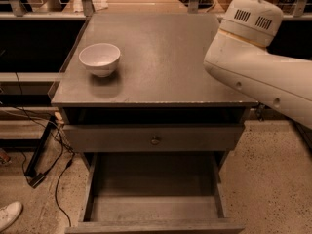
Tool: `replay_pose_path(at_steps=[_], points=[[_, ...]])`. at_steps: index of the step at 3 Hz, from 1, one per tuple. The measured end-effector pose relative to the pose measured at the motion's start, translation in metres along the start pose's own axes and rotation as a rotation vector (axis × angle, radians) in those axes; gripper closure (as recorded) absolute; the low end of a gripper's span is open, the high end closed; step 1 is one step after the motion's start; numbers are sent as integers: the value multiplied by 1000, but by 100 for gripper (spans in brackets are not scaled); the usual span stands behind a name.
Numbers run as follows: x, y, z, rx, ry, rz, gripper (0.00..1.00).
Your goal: Pick water bottle from middle drawer and place on counter
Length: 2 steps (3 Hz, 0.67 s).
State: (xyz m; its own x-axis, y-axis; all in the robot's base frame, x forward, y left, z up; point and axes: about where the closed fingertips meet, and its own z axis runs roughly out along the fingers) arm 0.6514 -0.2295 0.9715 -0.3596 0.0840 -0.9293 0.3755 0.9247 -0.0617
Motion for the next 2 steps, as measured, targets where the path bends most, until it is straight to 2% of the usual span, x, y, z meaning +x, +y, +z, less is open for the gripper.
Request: replay_pose_path(at_steps=[1, 2], points=[[0, -1, 1, -38, 44, 0, 100], [-5, -1, 10, -68, 134, -1, 100]])
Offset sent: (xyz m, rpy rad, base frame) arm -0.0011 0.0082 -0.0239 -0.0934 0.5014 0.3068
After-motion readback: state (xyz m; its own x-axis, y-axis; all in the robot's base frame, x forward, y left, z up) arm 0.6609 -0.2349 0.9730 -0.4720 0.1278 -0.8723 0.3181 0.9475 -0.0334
